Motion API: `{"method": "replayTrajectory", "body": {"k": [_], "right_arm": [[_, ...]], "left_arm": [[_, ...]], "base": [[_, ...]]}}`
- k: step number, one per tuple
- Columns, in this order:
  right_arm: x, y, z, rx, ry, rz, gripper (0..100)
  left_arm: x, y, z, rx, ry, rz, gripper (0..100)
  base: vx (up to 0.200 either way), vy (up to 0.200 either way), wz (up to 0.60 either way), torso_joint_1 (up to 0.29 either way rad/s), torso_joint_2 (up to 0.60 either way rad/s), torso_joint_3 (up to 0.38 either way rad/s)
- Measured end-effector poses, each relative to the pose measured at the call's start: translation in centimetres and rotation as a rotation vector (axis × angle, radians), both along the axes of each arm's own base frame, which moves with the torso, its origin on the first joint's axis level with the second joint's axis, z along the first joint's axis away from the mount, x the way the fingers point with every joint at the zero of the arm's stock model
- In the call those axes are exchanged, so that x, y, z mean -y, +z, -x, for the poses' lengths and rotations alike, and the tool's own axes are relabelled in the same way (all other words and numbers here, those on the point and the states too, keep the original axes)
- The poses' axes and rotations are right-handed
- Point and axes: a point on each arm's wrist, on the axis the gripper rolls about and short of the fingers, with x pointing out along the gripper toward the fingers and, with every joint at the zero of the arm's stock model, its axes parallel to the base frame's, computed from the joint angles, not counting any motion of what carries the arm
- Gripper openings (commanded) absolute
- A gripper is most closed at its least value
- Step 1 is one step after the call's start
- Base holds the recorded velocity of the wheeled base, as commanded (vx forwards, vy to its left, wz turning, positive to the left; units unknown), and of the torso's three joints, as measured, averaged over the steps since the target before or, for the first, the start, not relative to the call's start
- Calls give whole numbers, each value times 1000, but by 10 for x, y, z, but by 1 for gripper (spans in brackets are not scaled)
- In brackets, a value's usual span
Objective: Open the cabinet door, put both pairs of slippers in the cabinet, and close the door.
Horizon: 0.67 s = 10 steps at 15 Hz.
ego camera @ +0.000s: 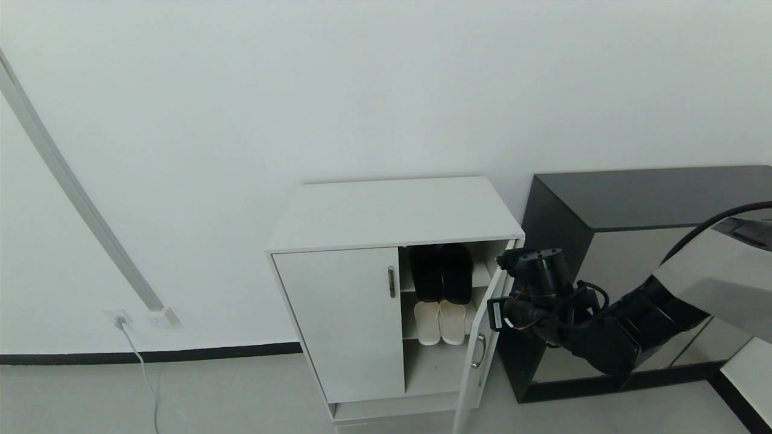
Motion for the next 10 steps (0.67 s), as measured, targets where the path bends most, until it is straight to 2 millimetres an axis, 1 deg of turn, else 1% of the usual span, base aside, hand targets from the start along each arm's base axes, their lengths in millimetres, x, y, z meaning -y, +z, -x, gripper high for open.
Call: {"method": "replayTrajectory", "body": {"k": [4, 10], "right_arm": [[-10, 1, -18, 38, -1, -25, 0], [-25, -4, -46, 83, -4, -48, 0]], "left_arm": [[0, 0, 0, 0, 0, 0, 0], [0, 0, 0, 0, -1, 0, 0]], "base": [[0, 0, 0, 0, 0, 0], [0, 0, 0, 0, 0, 0]]}}
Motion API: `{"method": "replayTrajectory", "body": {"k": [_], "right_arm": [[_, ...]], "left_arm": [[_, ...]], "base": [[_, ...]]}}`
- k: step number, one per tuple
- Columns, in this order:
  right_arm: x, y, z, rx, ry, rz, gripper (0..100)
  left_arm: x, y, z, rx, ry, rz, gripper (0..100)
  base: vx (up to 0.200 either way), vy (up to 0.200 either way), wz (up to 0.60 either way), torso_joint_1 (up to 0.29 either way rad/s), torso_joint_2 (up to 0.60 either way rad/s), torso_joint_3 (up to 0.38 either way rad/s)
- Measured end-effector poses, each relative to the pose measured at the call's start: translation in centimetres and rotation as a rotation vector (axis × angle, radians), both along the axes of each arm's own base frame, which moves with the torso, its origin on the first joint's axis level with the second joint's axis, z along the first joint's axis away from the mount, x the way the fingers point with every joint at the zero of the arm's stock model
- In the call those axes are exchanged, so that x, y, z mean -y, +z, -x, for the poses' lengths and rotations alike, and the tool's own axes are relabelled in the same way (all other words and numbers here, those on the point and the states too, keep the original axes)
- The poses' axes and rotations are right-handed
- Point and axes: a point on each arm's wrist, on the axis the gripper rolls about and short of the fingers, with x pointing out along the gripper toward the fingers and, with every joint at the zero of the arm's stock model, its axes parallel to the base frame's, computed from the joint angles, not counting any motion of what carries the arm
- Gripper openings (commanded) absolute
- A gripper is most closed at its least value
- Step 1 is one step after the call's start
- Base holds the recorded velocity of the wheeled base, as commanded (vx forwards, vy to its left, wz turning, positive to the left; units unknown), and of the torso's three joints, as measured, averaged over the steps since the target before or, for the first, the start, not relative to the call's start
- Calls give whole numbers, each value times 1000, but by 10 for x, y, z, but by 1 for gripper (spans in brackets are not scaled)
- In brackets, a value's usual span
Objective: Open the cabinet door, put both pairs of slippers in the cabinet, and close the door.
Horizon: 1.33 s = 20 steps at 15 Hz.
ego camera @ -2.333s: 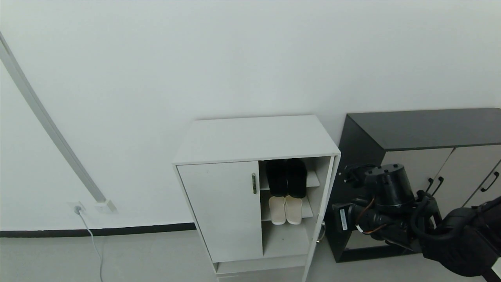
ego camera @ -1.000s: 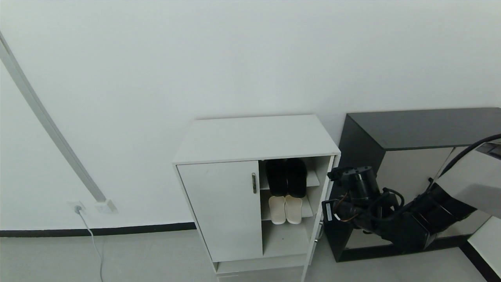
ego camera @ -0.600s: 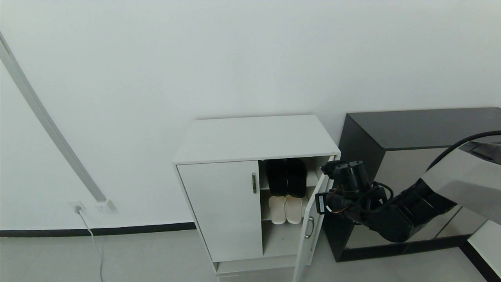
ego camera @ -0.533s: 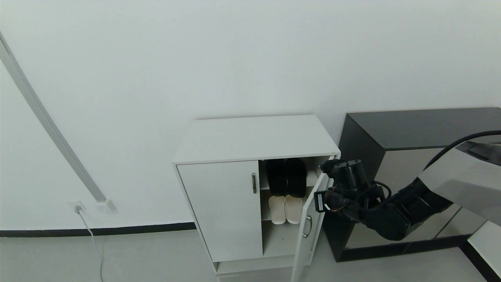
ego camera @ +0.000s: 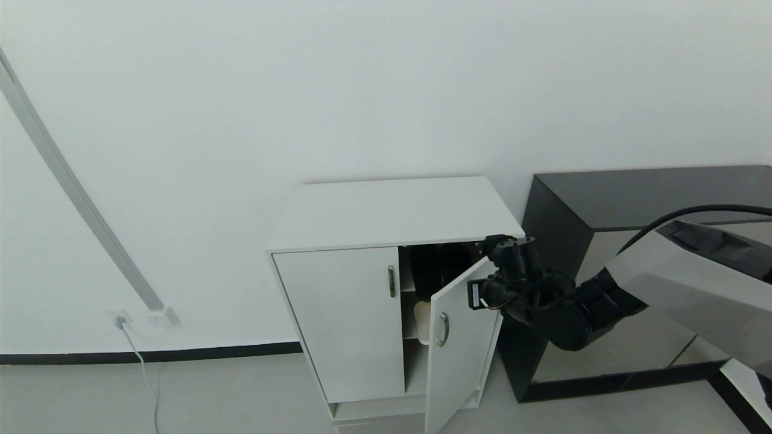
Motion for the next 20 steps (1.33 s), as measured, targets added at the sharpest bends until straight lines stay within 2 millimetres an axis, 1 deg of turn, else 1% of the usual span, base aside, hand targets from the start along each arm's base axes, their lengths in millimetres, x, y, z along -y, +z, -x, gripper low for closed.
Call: {"method": "replayTrajectory", "body": {"k": [4, 8, 16, 20], "right_arm": [[-6, -5, -13, 20, -3, -9, 0], [-5, -10, -25, 30, -19, -13, 0], [-8, -15, -51, 73, -38, -35, 0], [-6, -16, -63, 86, -53, -40, 0]], "left_arm": [[0, 0, 0, 0, 1, 0, 0], [0, 0, 0, 0, 1, 0, 0], [0, 0, 0, 0, 0, -1, 0], [0, 0, 0, 0, 0, -1, 0]], "base": [[0, 0, 0, 0, 0, 0], [0, 0, 0, 0, 0, 0], [0, 0, 0, 0, 0, 0], [0, 0, 0, 0, 0, 0]]}}
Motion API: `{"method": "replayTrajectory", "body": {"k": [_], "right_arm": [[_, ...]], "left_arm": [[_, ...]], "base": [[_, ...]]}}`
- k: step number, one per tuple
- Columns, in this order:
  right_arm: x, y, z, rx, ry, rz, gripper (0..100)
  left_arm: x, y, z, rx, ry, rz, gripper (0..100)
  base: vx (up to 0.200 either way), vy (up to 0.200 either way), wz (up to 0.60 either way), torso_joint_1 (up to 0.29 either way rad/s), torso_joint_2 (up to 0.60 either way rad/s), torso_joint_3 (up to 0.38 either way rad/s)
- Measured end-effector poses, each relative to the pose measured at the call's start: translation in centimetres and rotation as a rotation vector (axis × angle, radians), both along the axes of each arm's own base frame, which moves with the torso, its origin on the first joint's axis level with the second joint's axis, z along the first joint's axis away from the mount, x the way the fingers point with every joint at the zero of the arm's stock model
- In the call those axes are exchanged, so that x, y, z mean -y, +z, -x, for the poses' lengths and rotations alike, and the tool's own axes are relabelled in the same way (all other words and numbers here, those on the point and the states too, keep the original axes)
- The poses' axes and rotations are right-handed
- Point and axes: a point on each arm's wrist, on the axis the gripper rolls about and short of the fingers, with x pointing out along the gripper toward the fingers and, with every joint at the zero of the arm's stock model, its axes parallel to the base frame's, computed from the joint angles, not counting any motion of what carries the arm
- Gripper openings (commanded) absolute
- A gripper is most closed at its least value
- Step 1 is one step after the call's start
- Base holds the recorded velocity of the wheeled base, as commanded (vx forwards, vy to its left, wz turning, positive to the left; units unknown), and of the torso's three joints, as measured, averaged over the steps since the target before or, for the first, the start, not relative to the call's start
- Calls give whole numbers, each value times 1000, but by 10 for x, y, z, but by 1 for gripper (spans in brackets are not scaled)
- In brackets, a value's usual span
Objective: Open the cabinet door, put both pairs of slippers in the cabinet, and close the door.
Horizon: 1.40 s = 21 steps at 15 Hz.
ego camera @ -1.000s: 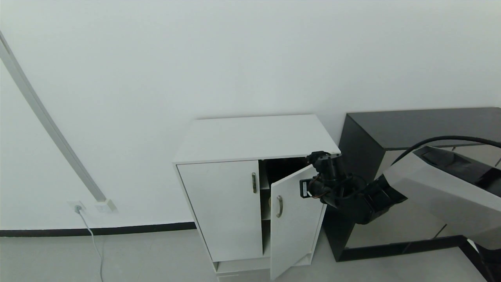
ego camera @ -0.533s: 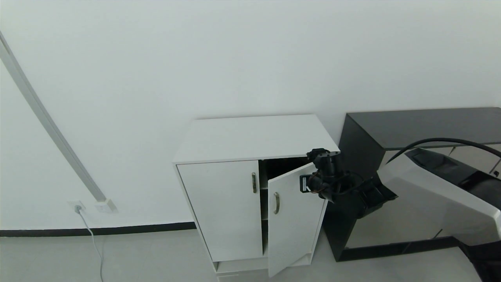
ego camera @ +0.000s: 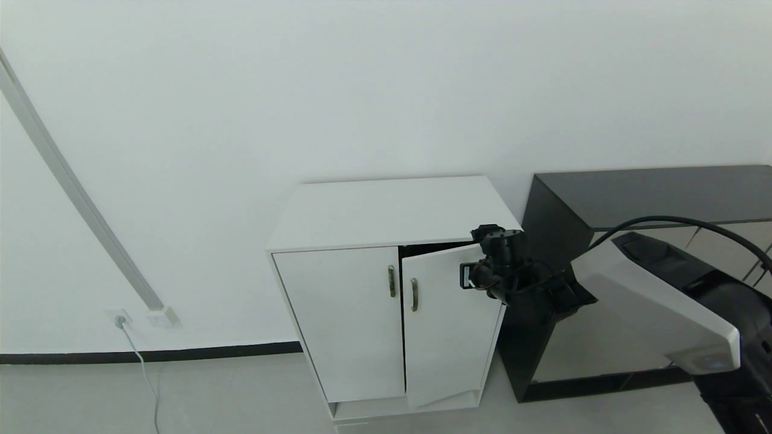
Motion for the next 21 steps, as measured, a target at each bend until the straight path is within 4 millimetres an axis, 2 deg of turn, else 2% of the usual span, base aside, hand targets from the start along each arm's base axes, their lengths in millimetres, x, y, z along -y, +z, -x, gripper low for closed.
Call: {"method": "replayTrajectory", "body": {"k": [9, 13, 21], "right_arm": [[3, -7, -20, 14, -25, -3, 0], [6, -3, -28, 19, -38, -5, 0], [8, -4, -30, 25, -47, -5, 0]], "left_arm": [[0, 0, 0, 0, -1, -2, 0], [0, 0, 0, 0, -2, -2, 0], [0, 0, 0, 0, -1, 0, 0]], "base": [[0, 0, 0, 0, 0, 0], [0, 0, 0, 0, 0, 0], [0, 0, 0, 0, 0, 0]]}}
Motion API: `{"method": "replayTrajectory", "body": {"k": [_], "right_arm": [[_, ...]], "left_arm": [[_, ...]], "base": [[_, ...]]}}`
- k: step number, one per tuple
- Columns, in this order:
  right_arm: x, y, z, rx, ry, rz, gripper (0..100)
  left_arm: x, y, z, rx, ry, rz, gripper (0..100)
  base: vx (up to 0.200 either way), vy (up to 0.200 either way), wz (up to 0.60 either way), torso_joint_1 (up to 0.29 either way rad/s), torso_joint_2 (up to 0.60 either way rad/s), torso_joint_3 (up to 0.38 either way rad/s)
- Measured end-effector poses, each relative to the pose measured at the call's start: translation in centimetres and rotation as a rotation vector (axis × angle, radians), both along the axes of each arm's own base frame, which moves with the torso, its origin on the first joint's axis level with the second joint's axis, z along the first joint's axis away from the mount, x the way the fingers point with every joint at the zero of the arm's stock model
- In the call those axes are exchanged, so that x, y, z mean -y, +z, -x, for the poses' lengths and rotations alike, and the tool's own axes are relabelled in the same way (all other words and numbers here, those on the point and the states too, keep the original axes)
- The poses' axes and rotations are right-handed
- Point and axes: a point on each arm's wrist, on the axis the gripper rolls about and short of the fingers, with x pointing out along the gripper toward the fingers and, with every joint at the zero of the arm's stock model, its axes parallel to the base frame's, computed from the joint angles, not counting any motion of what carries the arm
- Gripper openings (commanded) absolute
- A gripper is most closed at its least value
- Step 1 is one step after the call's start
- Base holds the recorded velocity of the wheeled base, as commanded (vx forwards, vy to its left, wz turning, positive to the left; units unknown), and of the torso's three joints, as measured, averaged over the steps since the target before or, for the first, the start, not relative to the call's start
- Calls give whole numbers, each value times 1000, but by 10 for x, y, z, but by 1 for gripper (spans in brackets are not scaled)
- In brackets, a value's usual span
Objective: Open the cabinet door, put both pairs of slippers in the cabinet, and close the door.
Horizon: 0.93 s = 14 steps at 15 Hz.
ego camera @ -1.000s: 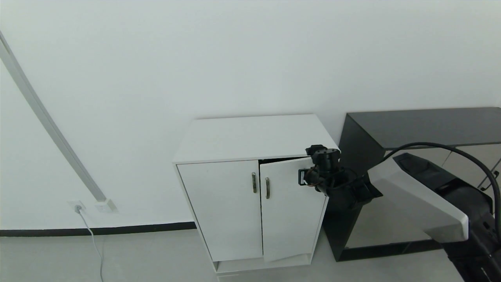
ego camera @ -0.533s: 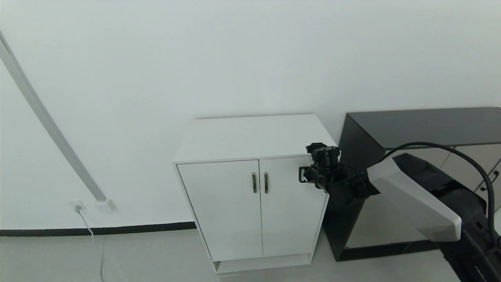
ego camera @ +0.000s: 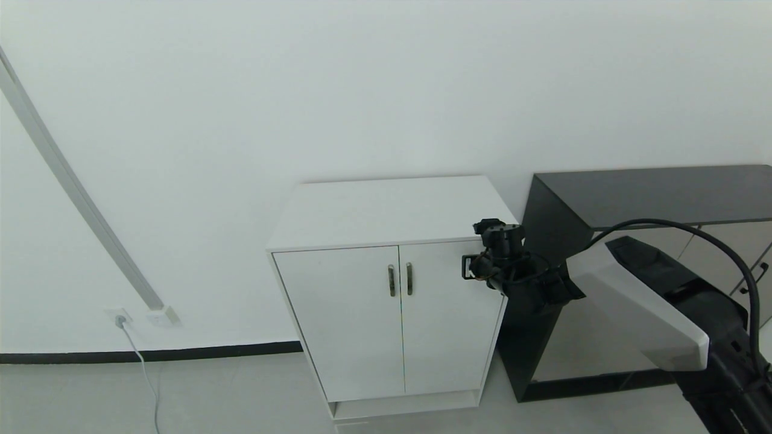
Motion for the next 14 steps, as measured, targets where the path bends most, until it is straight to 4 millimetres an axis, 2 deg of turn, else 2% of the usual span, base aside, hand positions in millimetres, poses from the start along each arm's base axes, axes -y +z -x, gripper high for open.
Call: {"method": "replayTrajectory", "body": {"k": [4, 8, 11, 14], "right_arm": [[5, -3, 14, -29, -11, 18, 0], [20, 5, 47, -32, -21, 23, 0], [44, 11, 80, -54, -66, 43, 0], [79, 22, 119, -63, -124, 53, 0]], "left_arm": [[0, 0, 0, 0, 0, 0, 0], [0, 0, 0, 0, 0, 0, 0], [0, 0, 0, 0, 0, 0, 0], [0, 0, 0, 0, 0, 0, 0]], "base": [[0, 0, 0, 0, 0, 0], [0, 0, 0, 0, 0, 0], [0, 0, 0, 0, 0, 0], [0, 0, 0, 0, 0, 0]]}}
